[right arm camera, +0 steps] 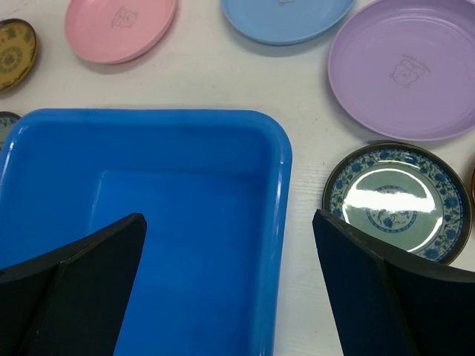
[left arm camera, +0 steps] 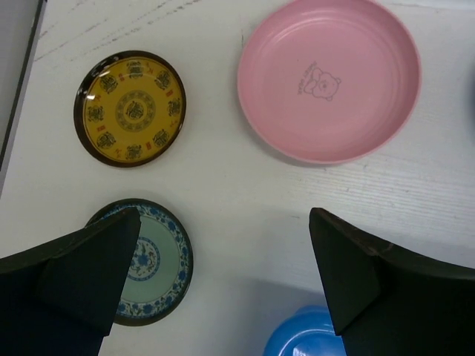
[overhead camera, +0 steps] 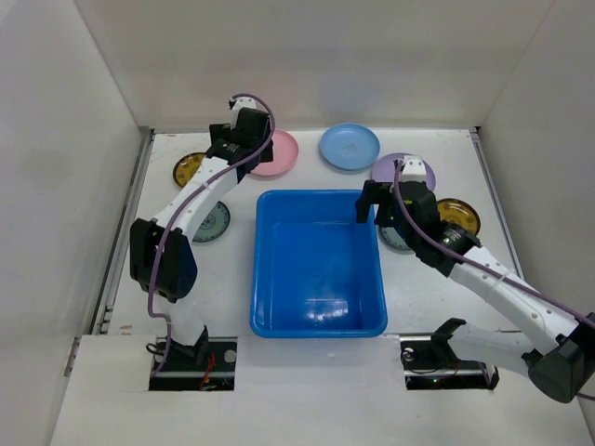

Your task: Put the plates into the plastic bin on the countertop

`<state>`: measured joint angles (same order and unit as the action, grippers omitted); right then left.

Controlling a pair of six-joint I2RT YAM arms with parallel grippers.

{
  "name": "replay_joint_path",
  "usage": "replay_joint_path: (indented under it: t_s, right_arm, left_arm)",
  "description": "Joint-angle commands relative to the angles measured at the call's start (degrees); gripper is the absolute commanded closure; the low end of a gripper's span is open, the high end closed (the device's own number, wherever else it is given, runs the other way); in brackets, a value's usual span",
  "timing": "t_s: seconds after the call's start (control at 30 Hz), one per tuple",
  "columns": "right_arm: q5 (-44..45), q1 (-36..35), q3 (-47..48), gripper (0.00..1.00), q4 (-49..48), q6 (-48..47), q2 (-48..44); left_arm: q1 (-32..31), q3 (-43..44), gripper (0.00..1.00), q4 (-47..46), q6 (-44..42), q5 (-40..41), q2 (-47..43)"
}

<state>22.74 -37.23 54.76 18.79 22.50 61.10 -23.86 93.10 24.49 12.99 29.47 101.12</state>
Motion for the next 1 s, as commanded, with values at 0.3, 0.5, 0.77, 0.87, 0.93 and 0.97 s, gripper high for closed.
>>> replay_joint_path:
  t_s: [0.3, 0.5, 0.77, 0.87, 0.93, 0.97]
  right_arm:
    - [1.4, 2.7, 3.5, 0.00, 0.5, -0.8, 2.7]
    - [1.3, 2.6, 3.8, 0.00, 1.1, 0.3, 3.7]
    - [1.0, 2.6, 5.5, 0.00, 1.6, 1.0, 5.9]
    - [1.0, 2.8, 5.8, 0.00, 1.6, 1.5, 6.0]
    - [1.1, 3.0, 5.8, 0.00, 1.7, 2.0, 6.4]
    - [1.0, 3.2, 5.9, 0.00, 1.7, 2.2, 6.7]
  left_arm:
    - [4.6, 1.3, 0.00, -7.3, -2.5, -5.3, 4.5]
    - [10.7, 4.1, 0.01, -9.5, 6.8, -13.0, 11.3]
    - [17.7, 5.4, 0.13, -17.3, 22.1, -27.7, 18.0]
    - [18.3, 5.5, 0.18, -21.0, 25.5, -31.3, 20.0]
    - [18.3, 6.3, 0.22, -21.8, 27.6, -32.6, 21.6]
    - [18.2, 6.8, 0.23, -21.9, 28.3, -32.9, 22.4]
